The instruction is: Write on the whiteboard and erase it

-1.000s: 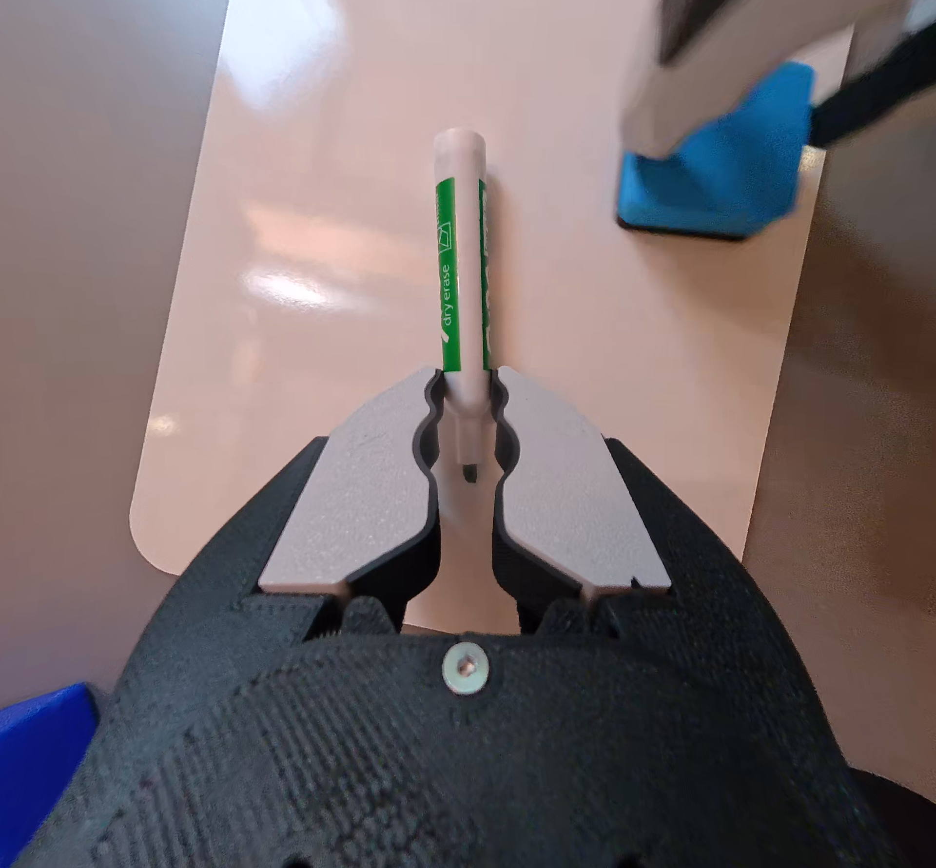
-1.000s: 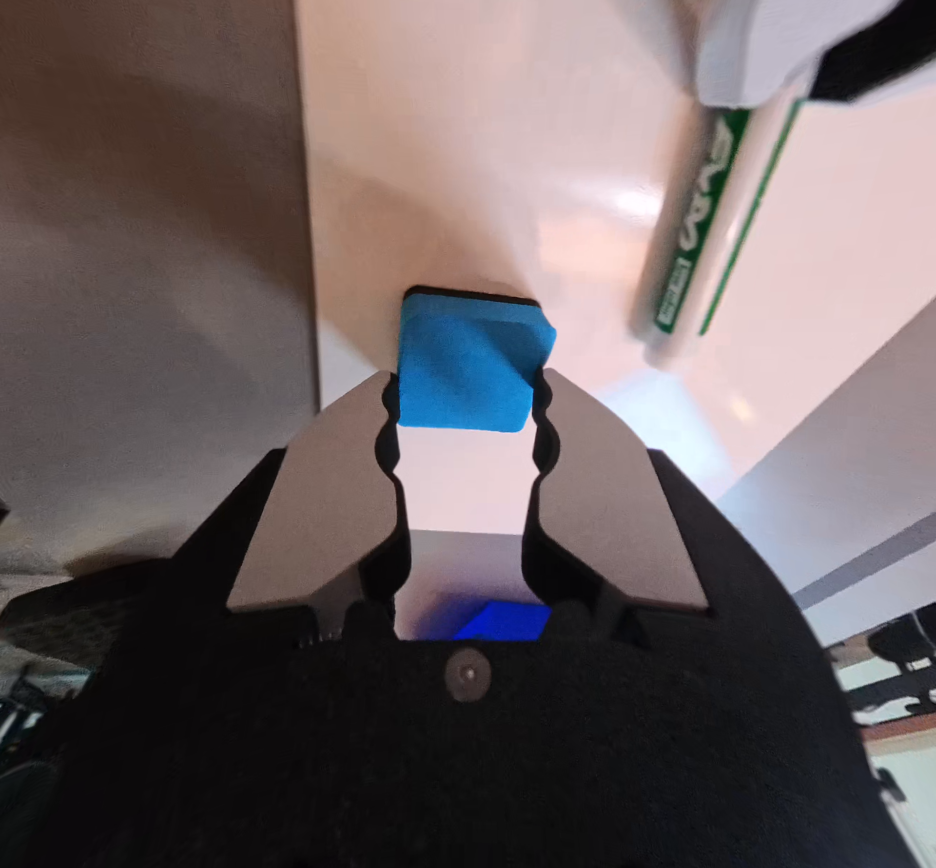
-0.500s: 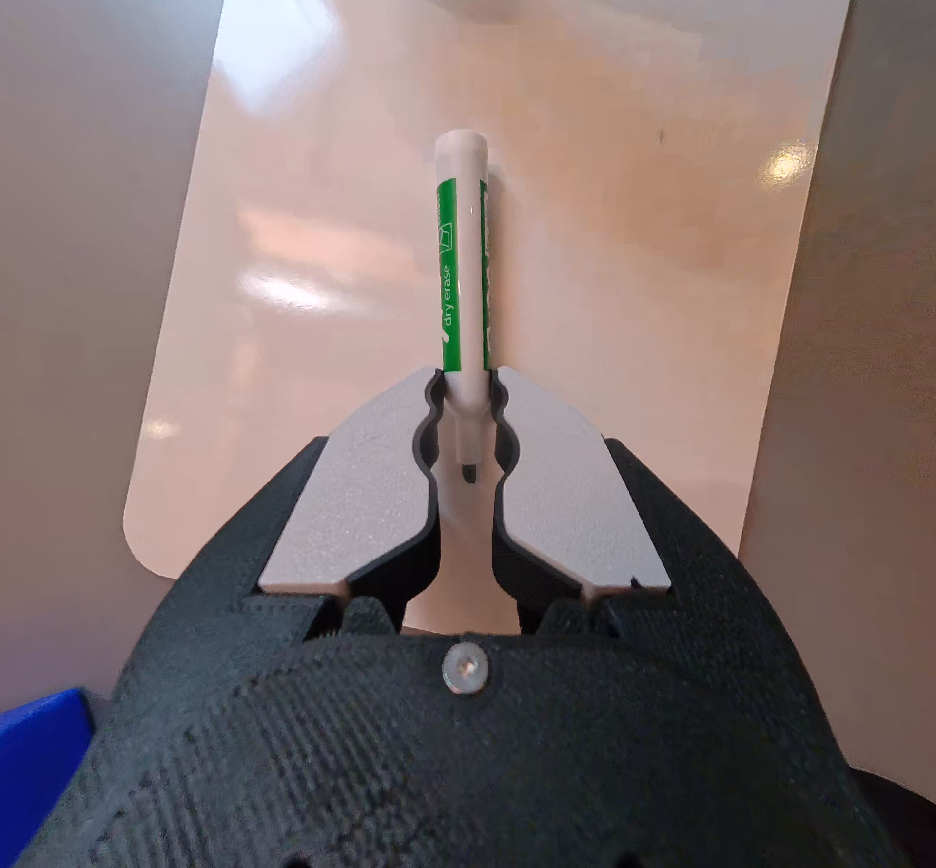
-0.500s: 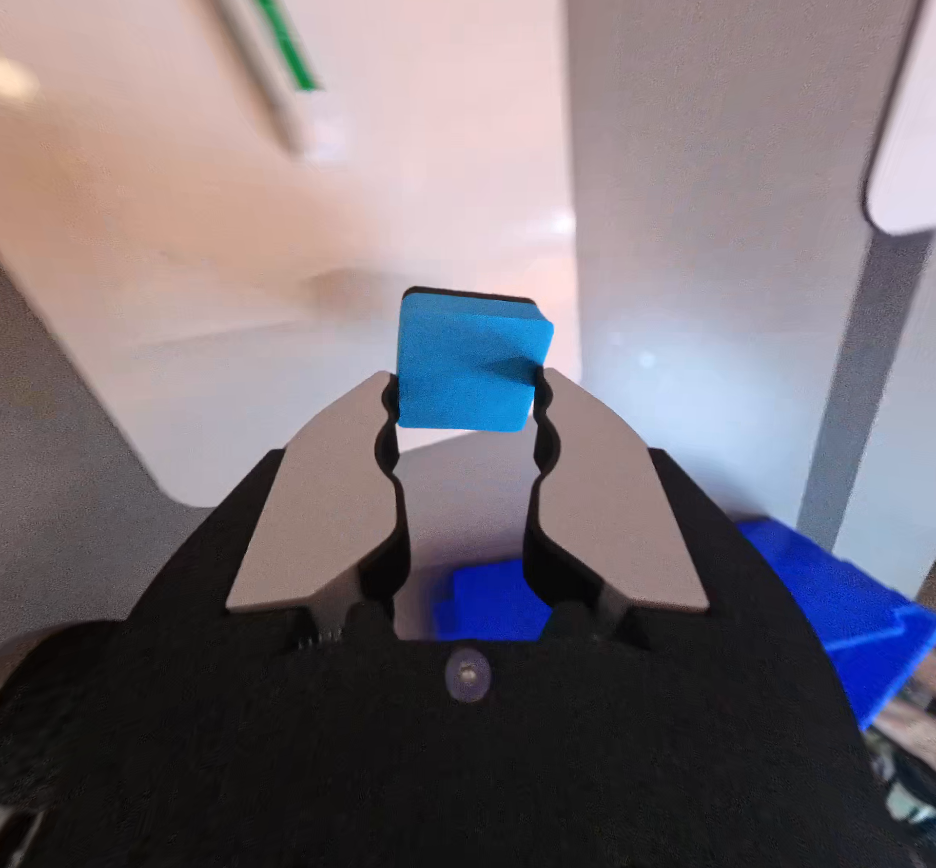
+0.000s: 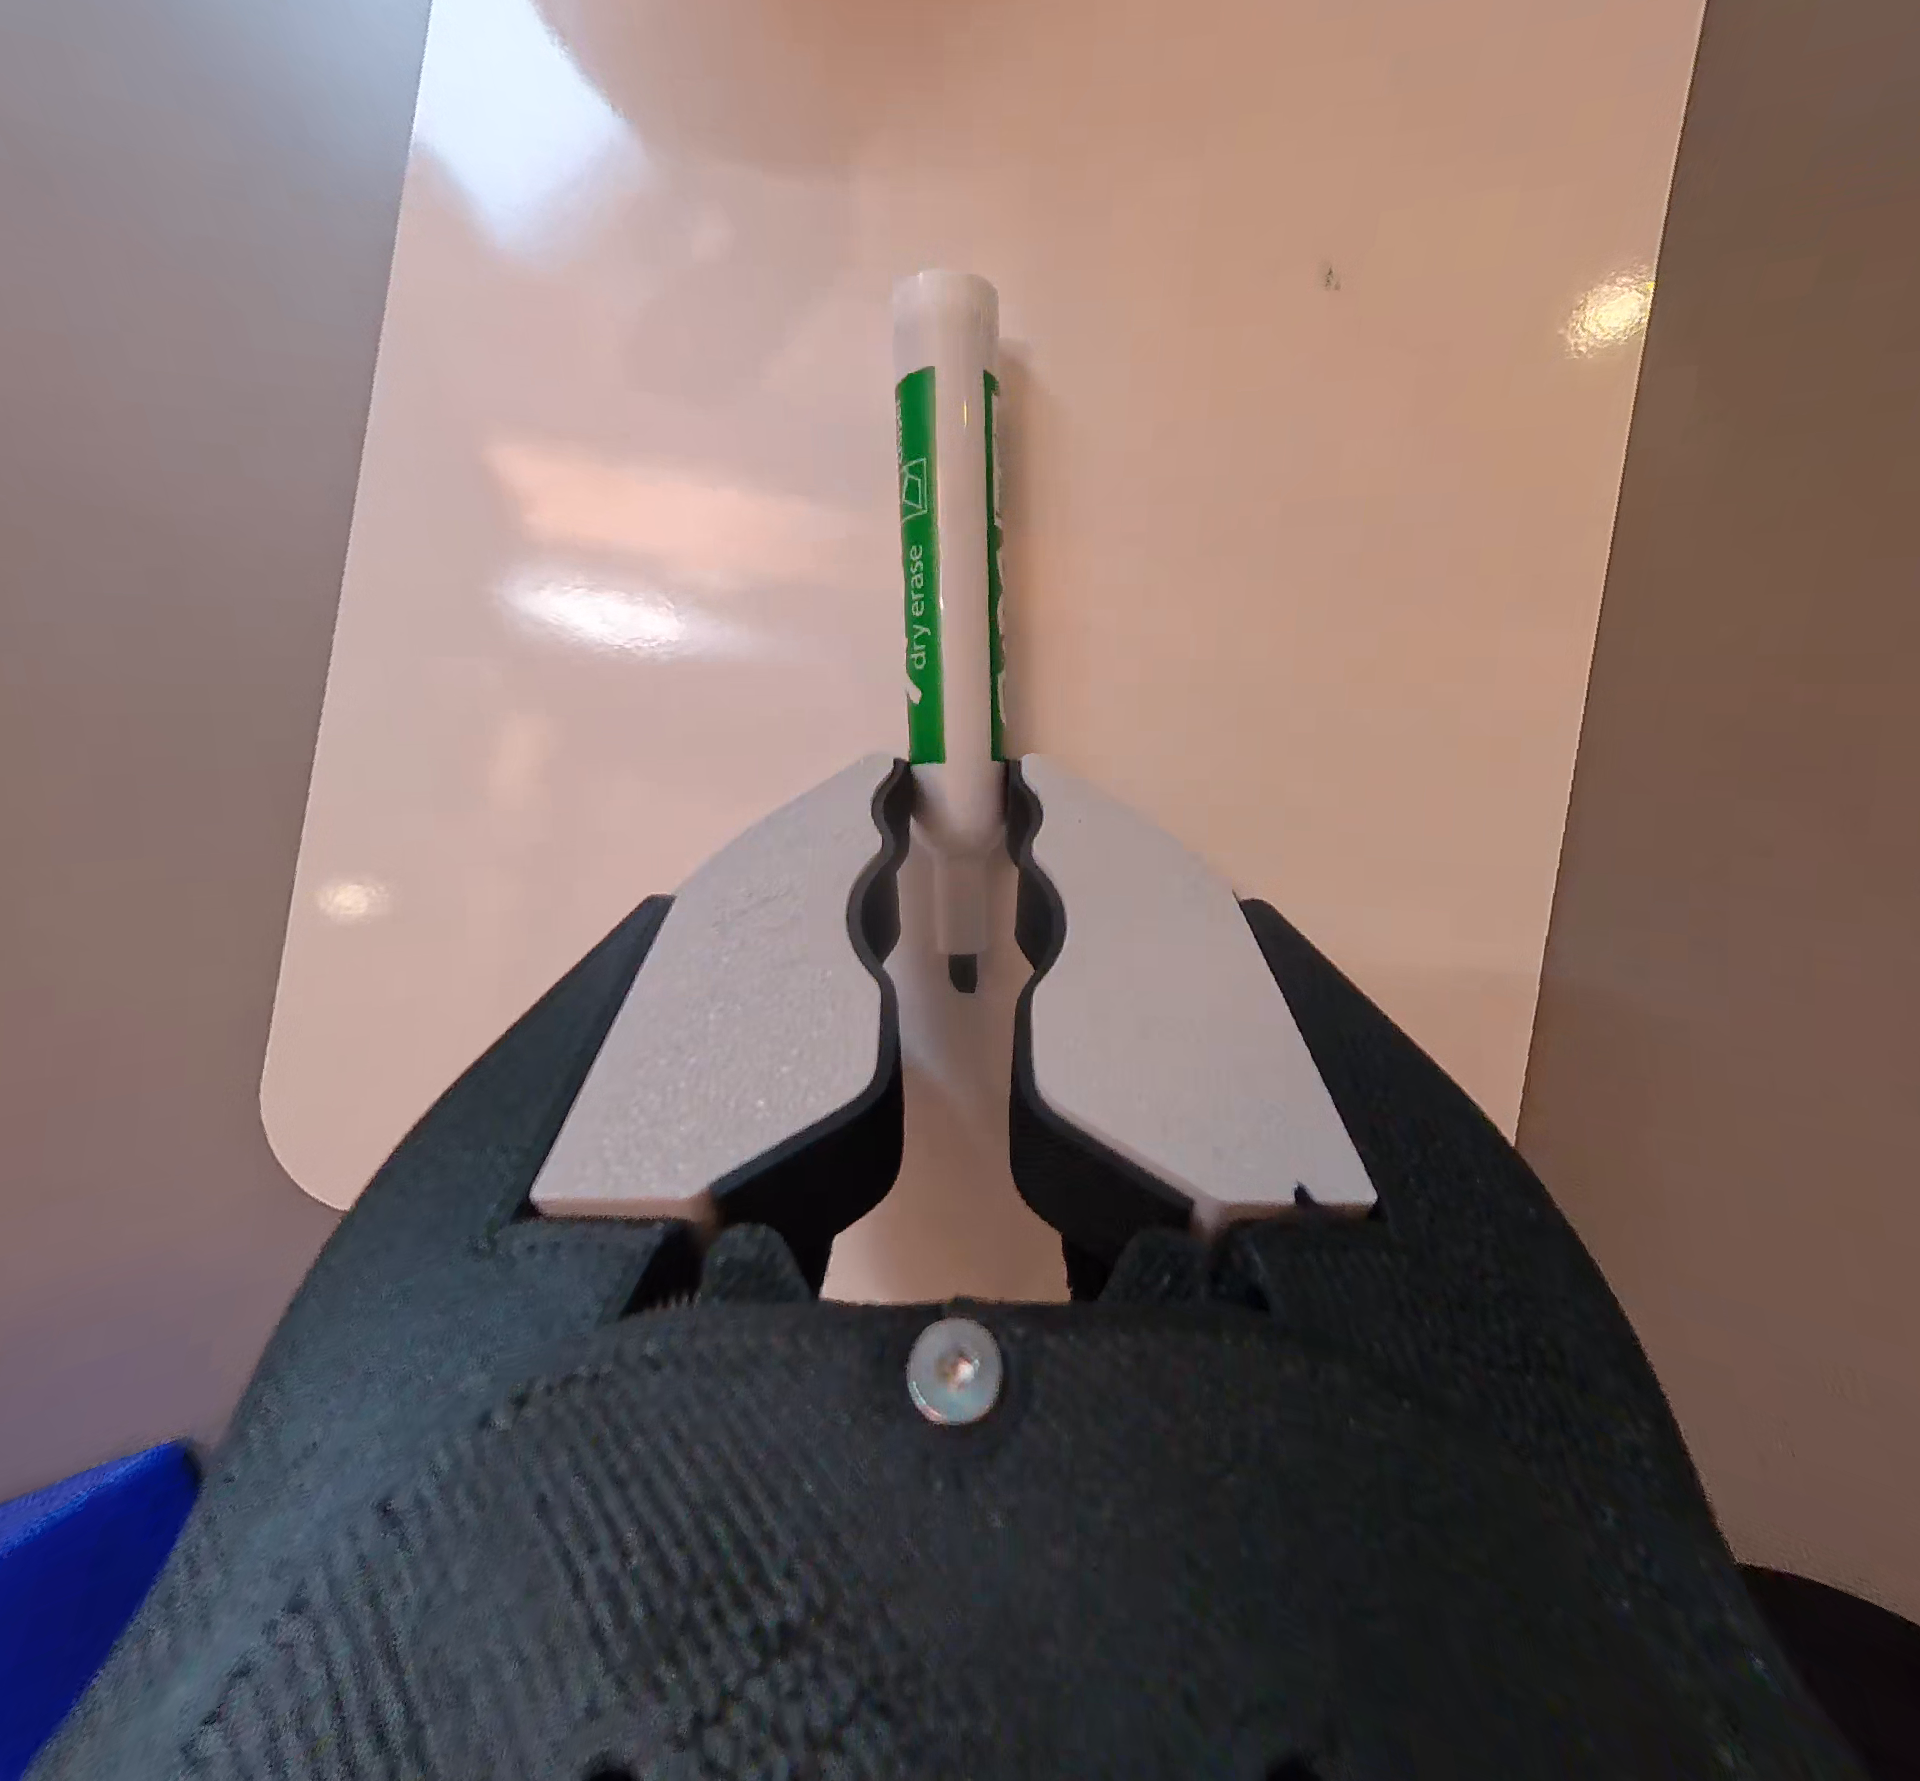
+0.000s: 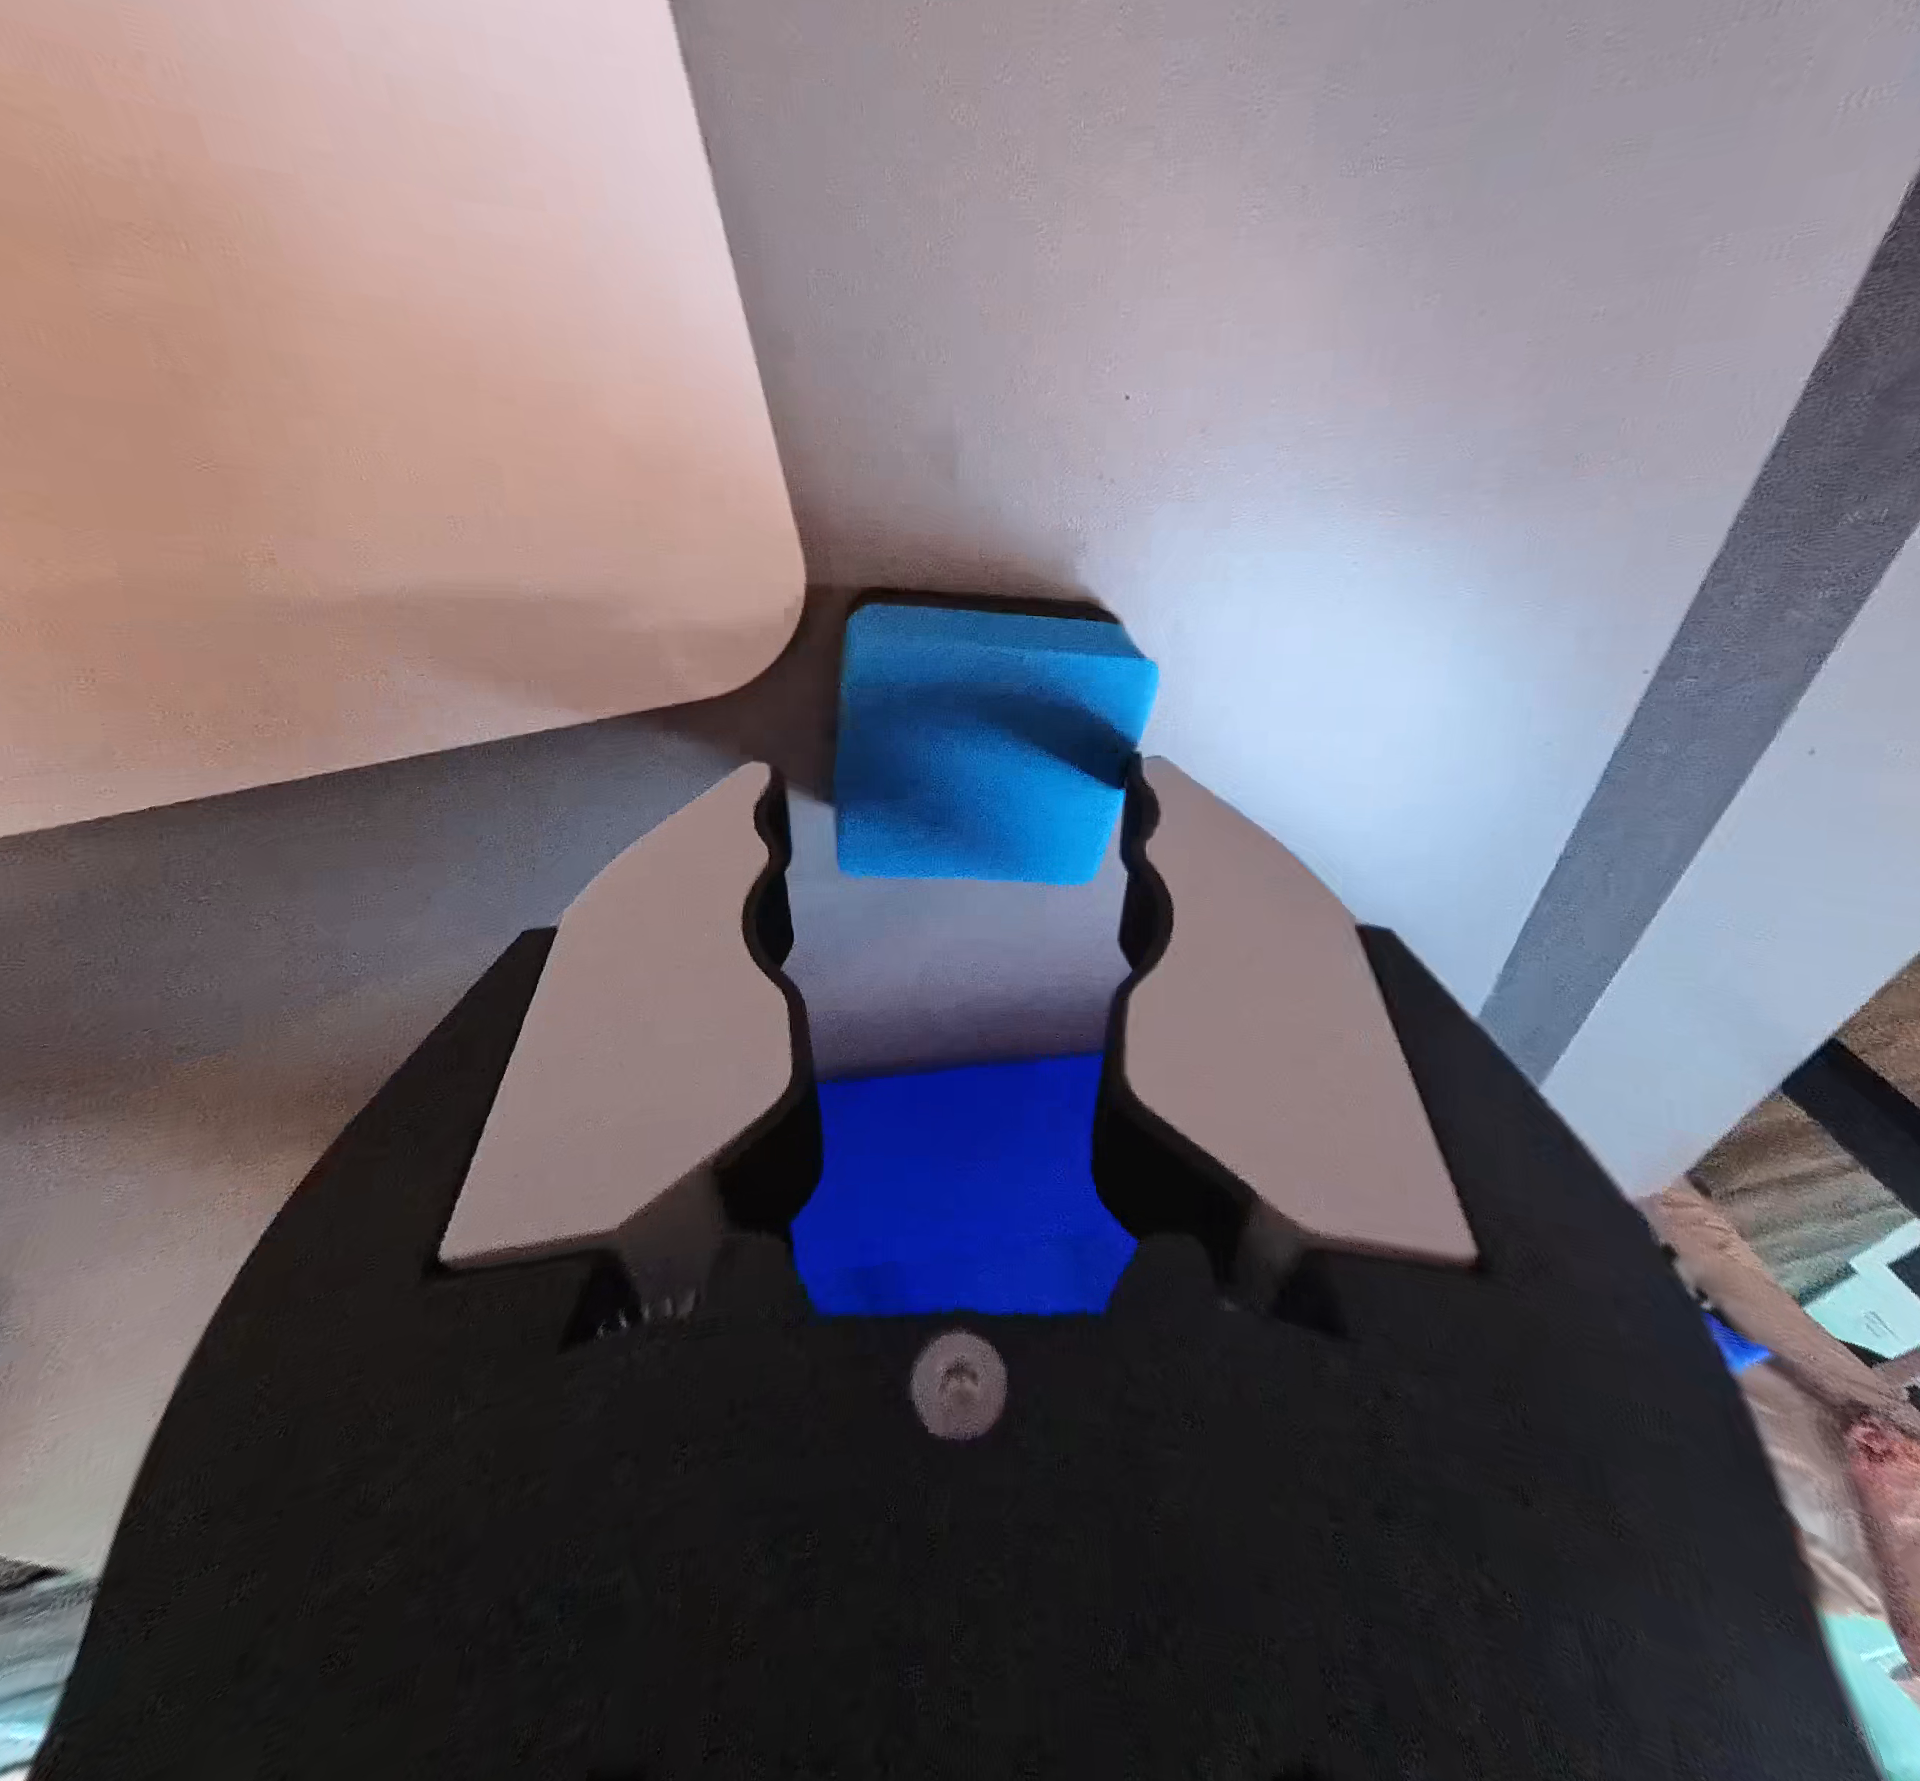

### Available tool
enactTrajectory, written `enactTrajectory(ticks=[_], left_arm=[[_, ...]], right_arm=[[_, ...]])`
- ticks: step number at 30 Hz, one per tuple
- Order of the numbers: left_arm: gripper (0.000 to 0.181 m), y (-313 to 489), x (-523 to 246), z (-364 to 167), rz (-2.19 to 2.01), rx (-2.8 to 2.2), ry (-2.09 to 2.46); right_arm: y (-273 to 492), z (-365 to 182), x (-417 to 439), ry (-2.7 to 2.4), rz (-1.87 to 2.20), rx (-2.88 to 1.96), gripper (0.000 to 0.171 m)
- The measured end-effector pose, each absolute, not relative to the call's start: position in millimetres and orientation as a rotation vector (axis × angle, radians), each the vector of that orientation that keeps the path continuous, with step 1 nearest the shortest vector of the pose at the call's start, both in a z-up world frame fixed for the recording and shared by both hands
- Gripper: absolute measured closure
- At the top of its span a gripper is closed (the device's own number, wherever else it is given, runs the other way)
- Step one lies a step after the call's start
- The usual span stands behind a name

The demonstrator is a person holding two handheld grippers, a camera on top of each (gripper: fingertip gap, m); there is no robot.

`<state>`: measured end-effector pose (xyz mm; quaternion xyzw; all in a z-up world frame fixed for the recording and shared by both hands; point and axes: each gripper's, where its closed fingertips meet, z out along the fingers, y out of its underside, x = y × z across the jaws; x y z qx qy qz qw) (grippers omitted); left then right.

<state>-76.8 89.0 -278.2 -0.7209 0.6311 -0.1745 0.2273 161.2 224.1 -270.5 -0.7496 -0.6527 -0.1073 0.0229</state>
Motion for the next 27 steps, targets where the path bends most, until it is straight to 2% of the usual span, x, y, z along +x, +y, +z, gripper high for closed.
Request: enactTrajectory(ticks=[4, 8, 13, 19, 22, 27], left_arm=[[0.163, 89, -75, -278, -0.492, -1.975, 1.744], [0.163, 89, -75, -278, -0.480, -1.957, 1.757], [0.163, 87, -73, -278, -0.477, -1.923, 1.782], [0.163, 84, -70, -277, -0.457, -1.854, 1.810], [0.163, 79, -66, -273, -0.511, -1.816, 1.807], [0.163, 73, -58, -251, -0.642, -1.733, 1.746]], right_arm=[[231, -232, 146, -1.854, -0.244, -2.215, 0.098], [199, -192, 104, -1.713, 0.036, -2.036, 0.102], [126, -213, 45, -1.709, 0.387, -1.868, 0.107], [82, -269, -1, -1.717, 0.527, -1.770, 0.113], [82, -266, -12, -1.656, 0.604, -1.725, 0.126], [76, -252, -18, -1.600, 0.716, -1.657, 0.131]])
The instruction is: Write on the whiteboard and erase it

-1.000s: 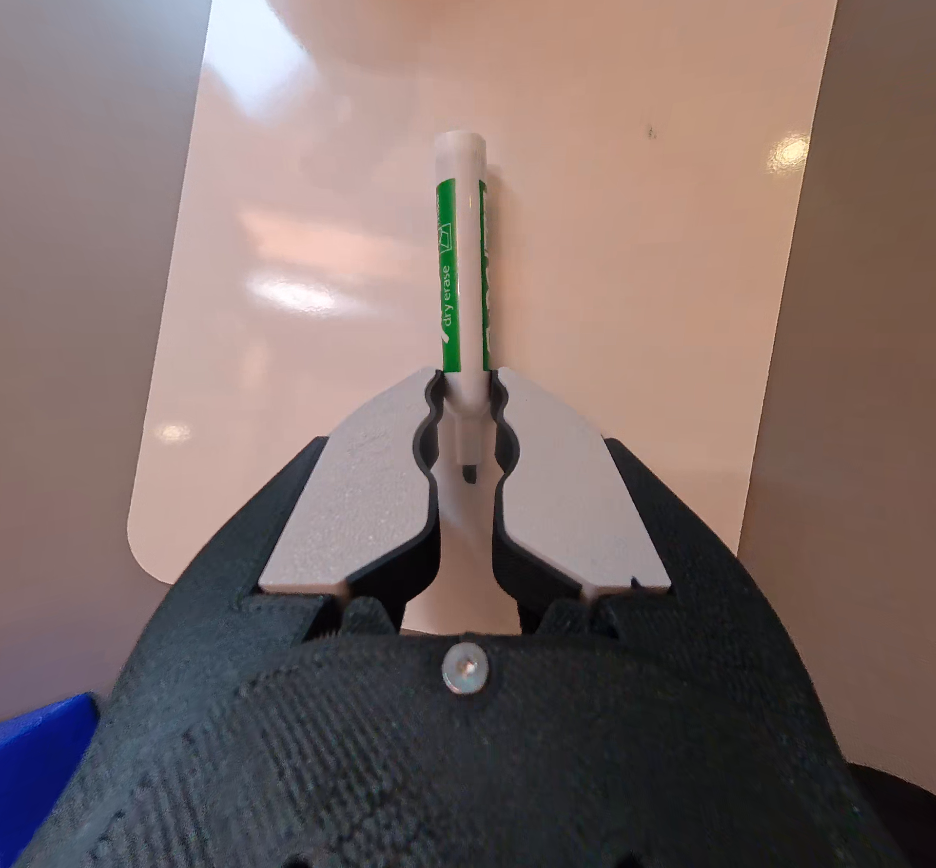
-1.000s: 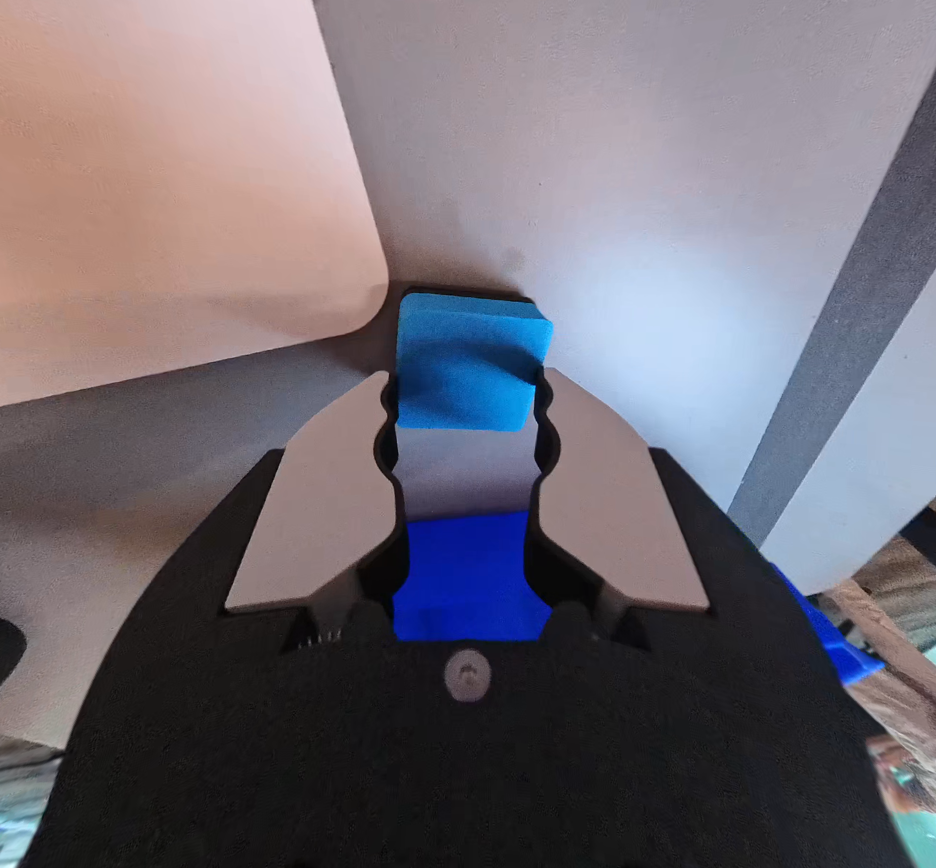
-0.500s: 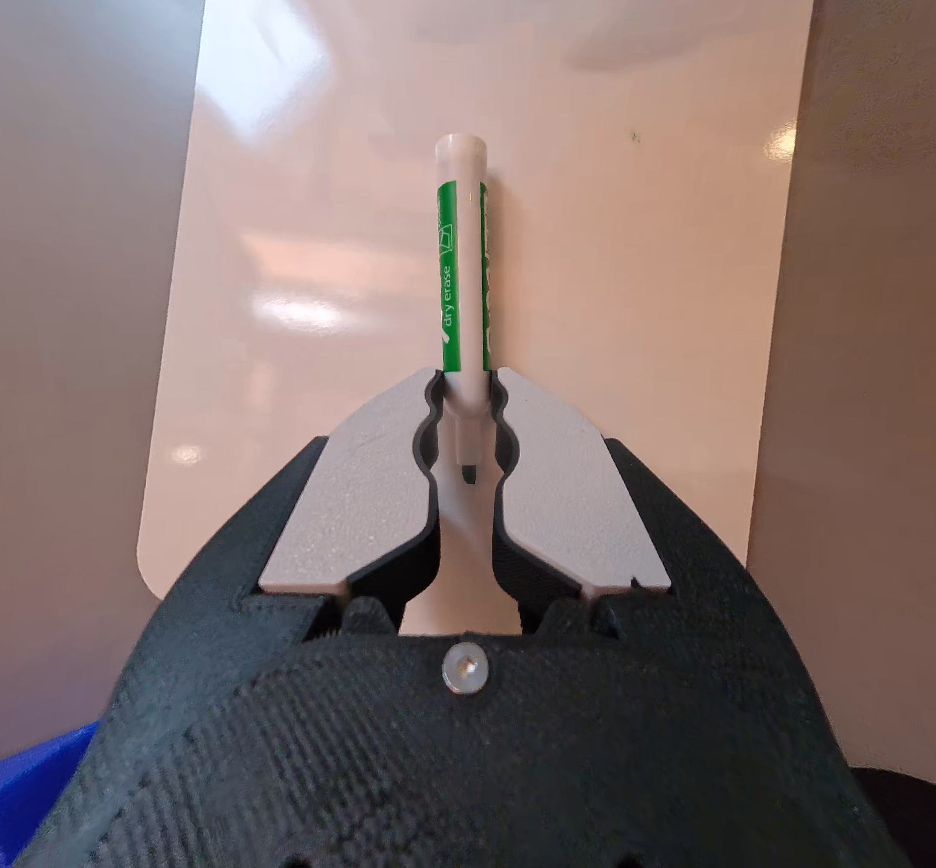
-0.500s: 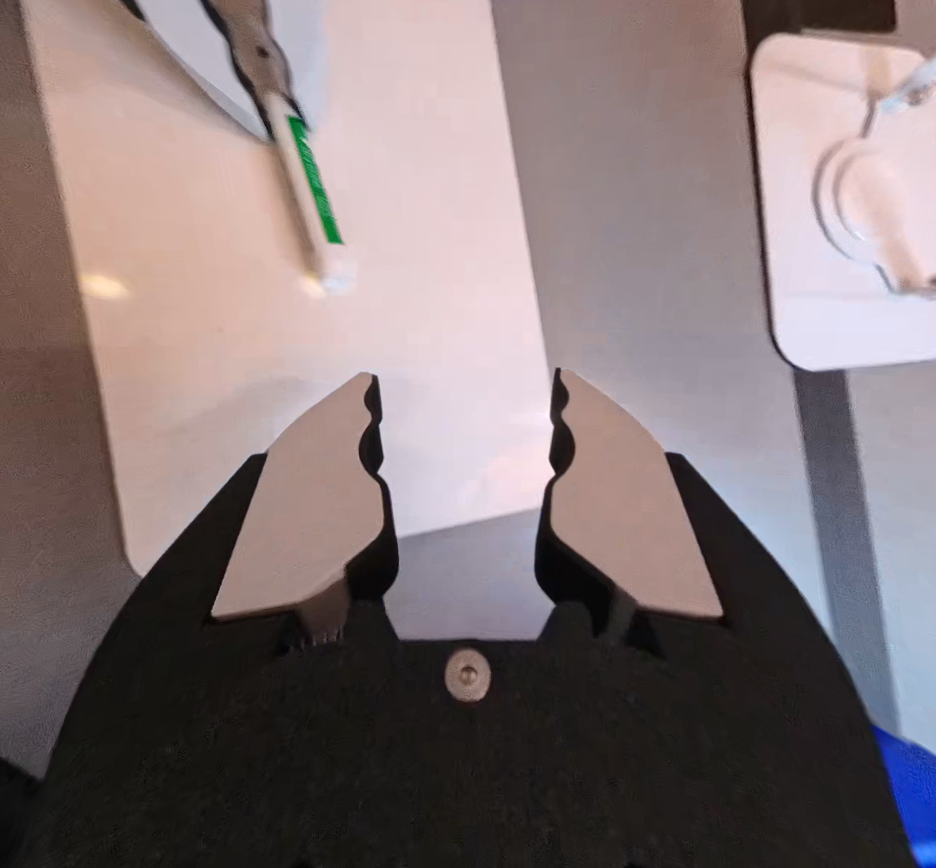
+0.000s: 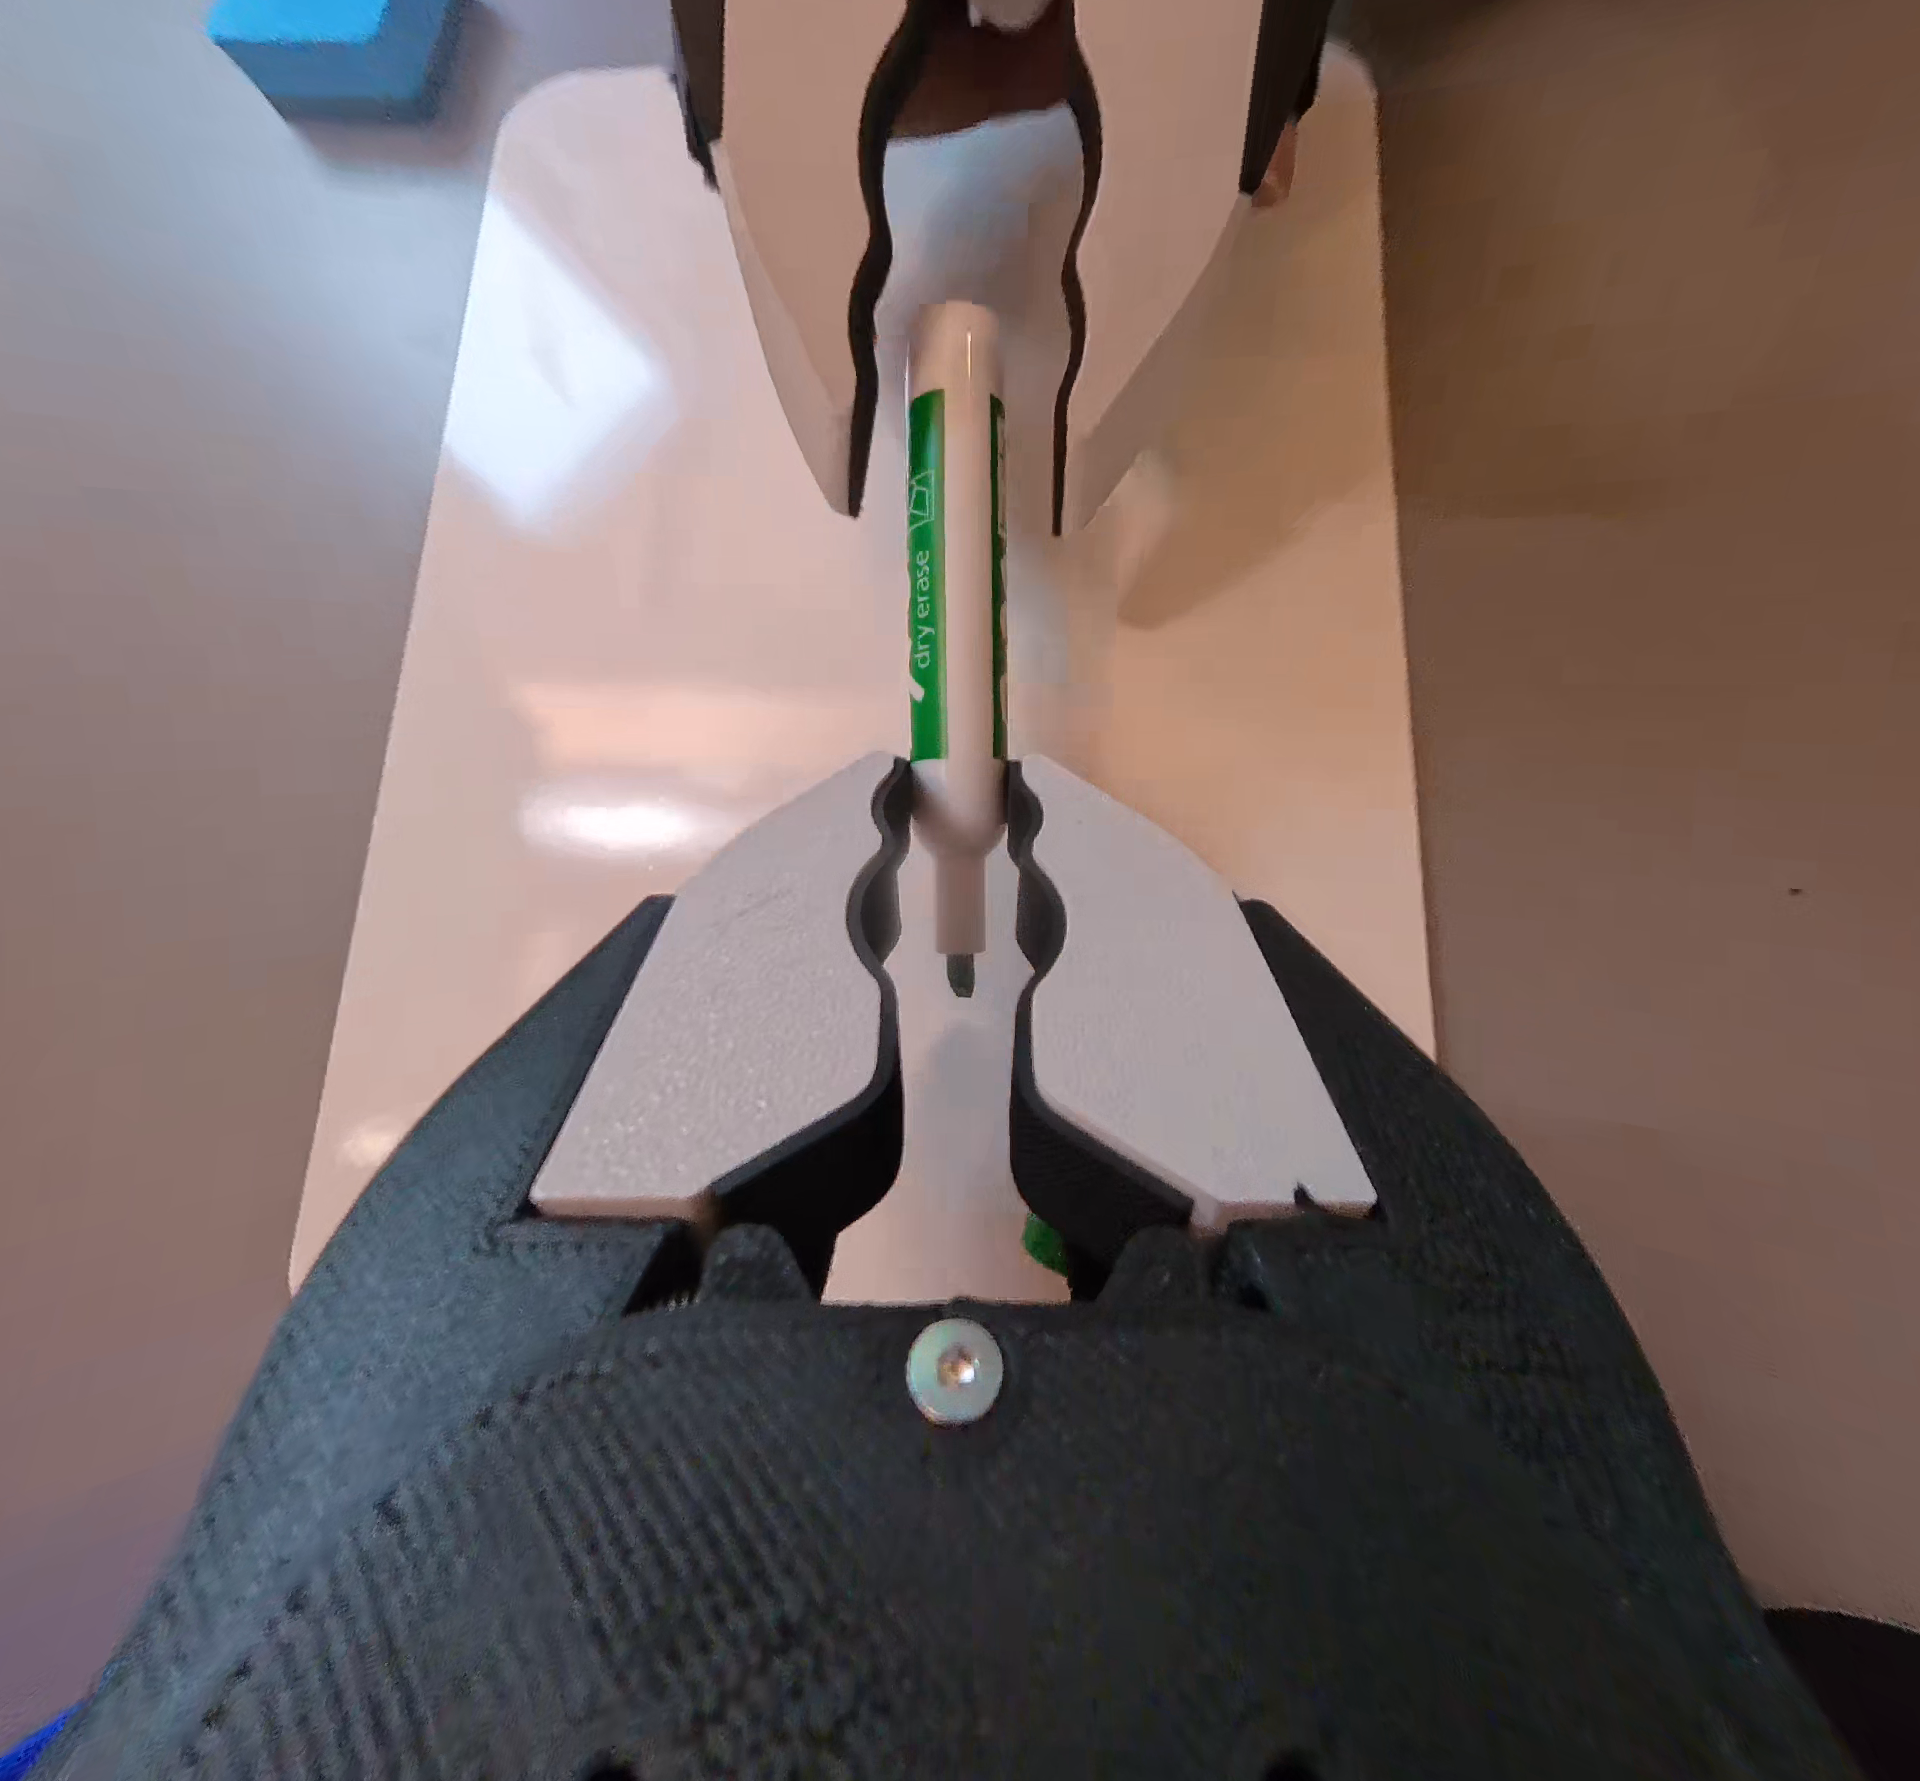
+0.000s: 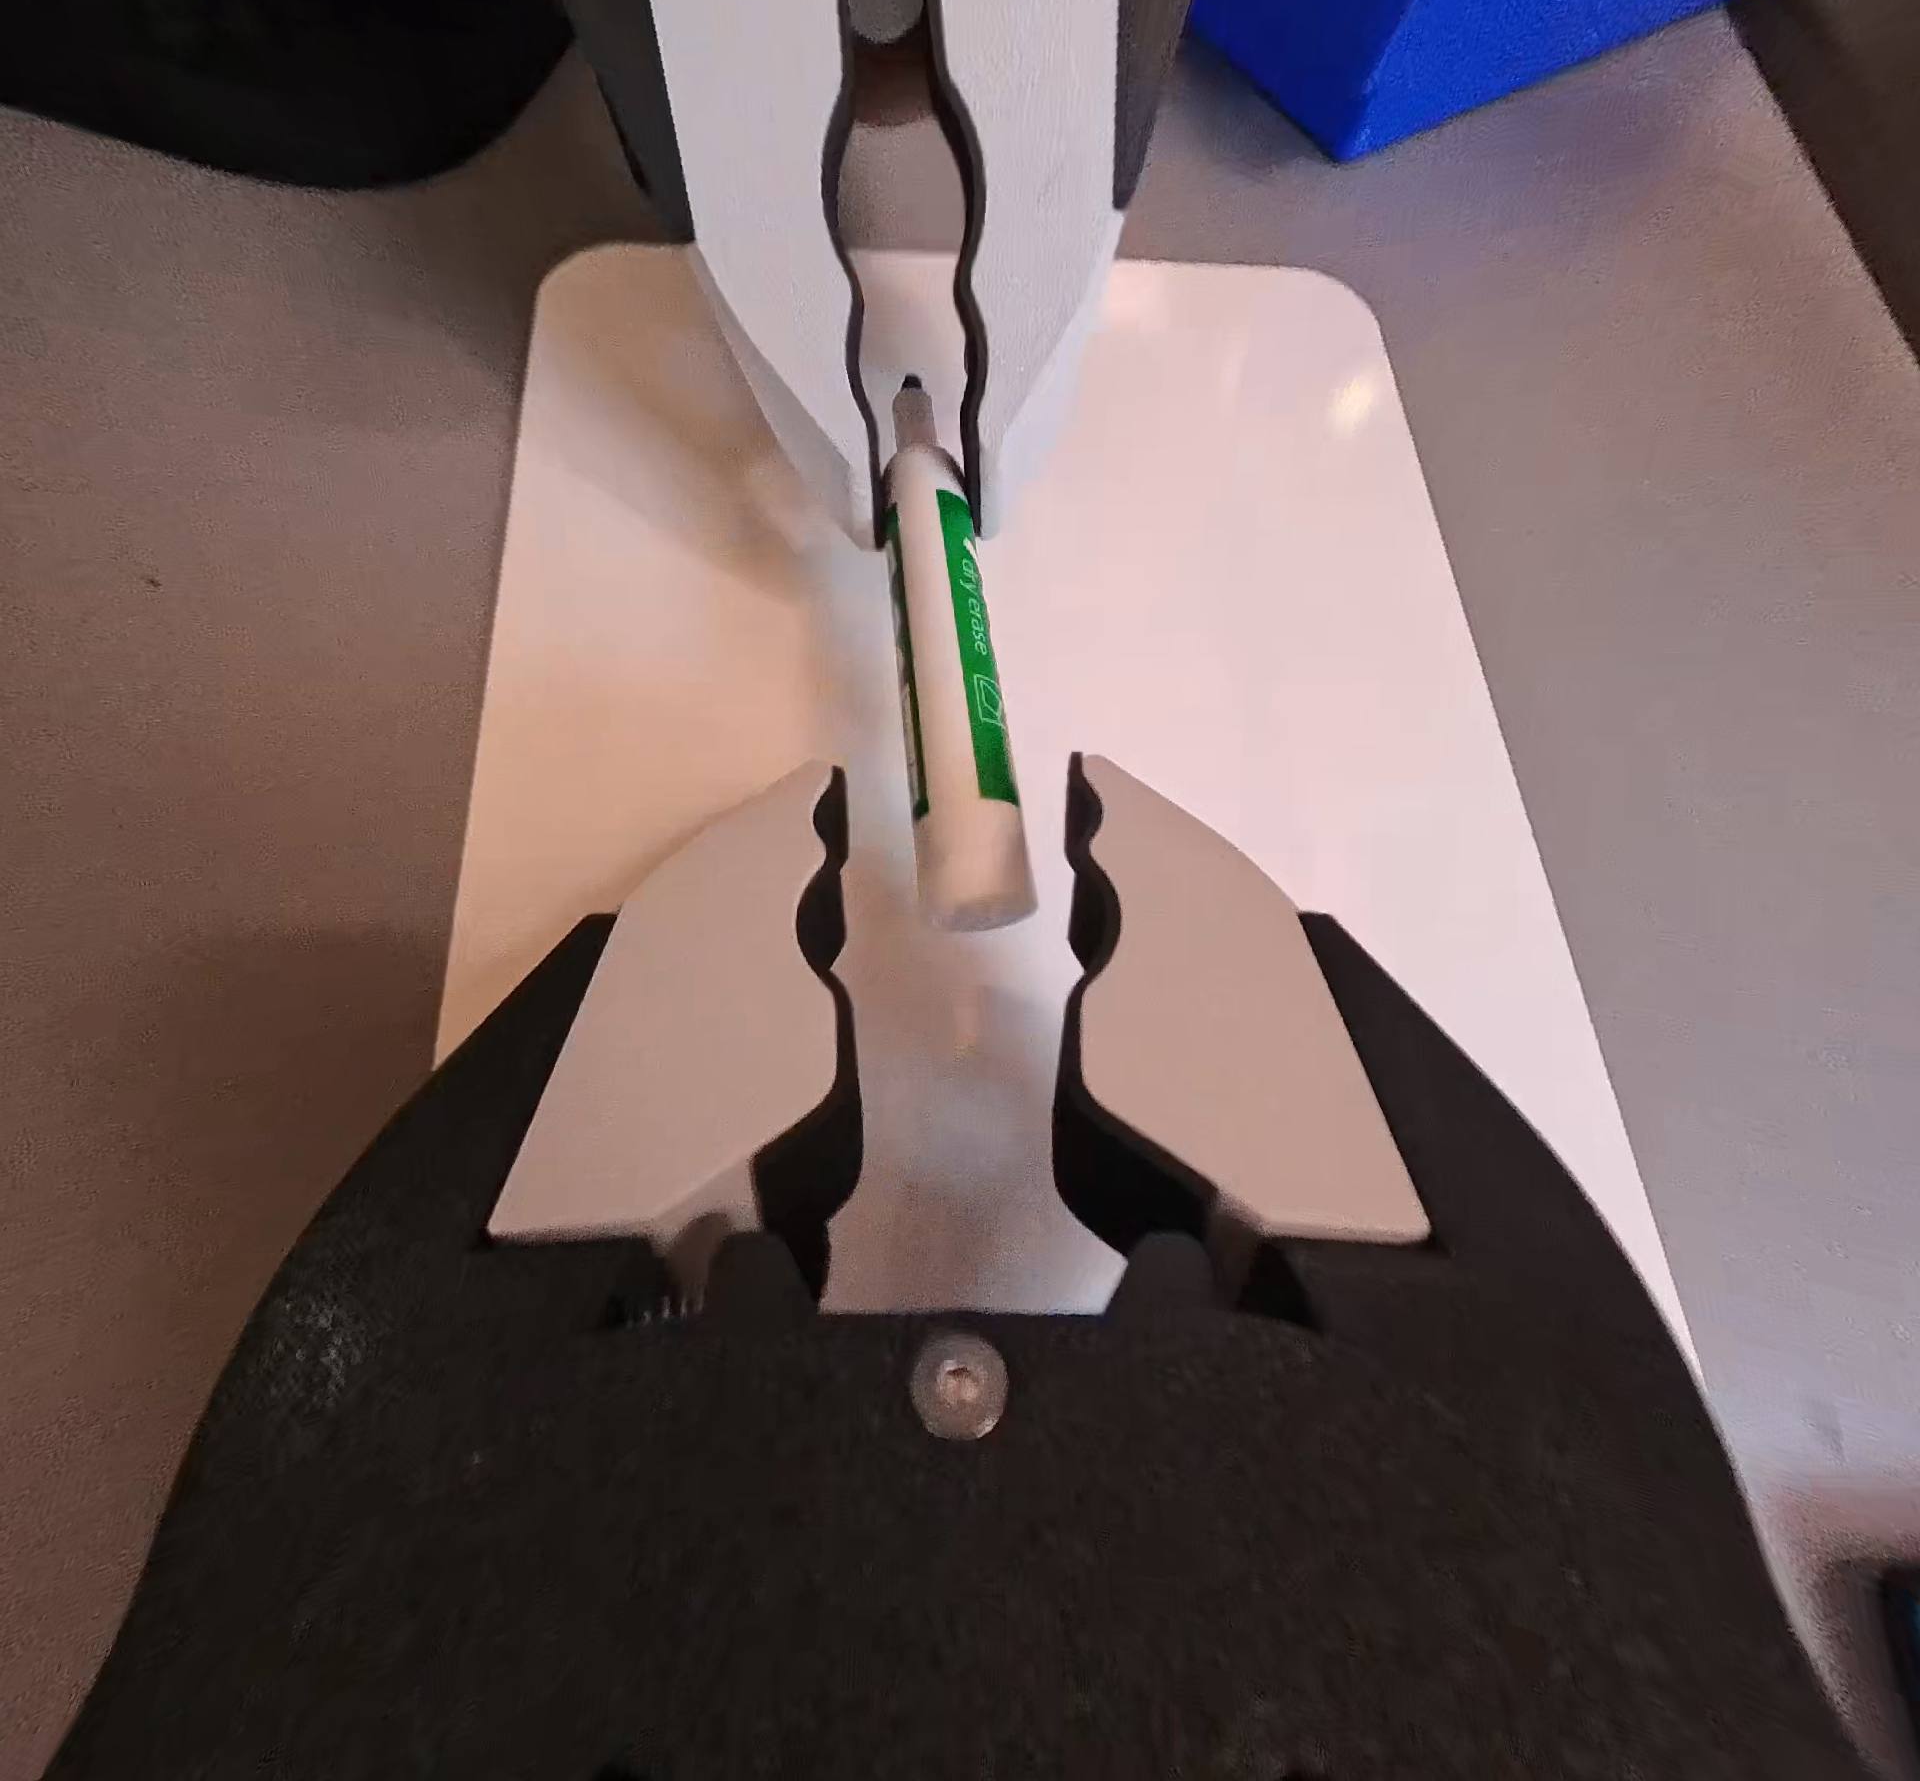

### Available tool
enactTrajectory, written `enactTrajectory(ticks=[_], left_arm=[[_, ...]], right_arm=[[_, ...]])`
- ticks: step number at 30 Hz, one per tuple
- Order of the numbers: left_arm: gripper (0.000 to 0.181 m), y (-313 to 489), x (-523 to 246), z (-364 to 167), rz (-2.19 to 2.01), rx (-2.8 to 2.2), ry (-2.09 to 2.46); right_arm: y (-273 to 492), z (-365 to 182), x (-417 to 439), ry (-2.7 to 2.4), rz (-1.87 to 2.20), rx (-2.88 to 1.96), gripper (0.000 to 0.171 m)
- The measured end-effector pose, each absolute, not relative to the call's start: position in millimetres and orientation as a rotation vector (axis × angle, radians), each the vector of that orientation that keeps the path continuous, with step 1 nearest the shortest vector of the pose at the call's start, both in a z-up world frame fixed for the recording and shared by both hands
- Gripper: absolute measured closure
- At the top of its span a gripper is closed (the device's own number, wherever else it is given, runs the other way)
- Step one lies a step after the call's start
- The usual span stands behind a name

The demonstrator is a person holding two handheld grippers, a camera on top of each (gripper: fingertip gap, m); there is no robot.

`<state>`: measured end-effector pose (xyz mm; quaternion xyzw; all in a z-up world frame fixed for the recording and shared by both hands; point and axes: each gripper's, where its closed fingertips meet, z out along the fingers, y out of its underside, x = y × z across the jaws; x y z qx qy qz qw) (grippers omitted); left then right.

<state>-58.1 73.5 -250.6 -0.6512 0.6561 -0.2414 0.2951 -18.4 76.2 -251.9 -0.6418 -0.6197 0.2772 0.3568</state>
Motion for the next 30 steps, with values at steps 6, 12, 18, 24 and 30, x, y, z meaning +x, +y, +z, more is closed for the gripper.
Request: enactTrajectory(ticks=[6, 12, 18, 24, 30], left_arm=[[0.163, 68, -51, -233, -0.744, -1.669, 1.695], [0.163, 65, -49, -225, -0.809, -1.641, 1.656], [0.163, 63, -48, -218, -0.862, -1.618, 1.625], [0.163, 61, -47, -212, -0.910, -1.600, 1.603], [0.163, 60, -46, -209, -0.947, -1.588, 1.594]], right_arm=[[68, -223, -21, -1.502, 0.842, -1.539, 0.144], [67, -211, -19, -1.453, 0.875, -1.492, 0.148], [67, -202, -17, -1.422, 0.891, -1.468, 0.149], [65, -196, -17, -1.420, 0.893, -1.452, 0.149], [64, -192, -16, -1.415, 0.907, -1.435, 0.146]])
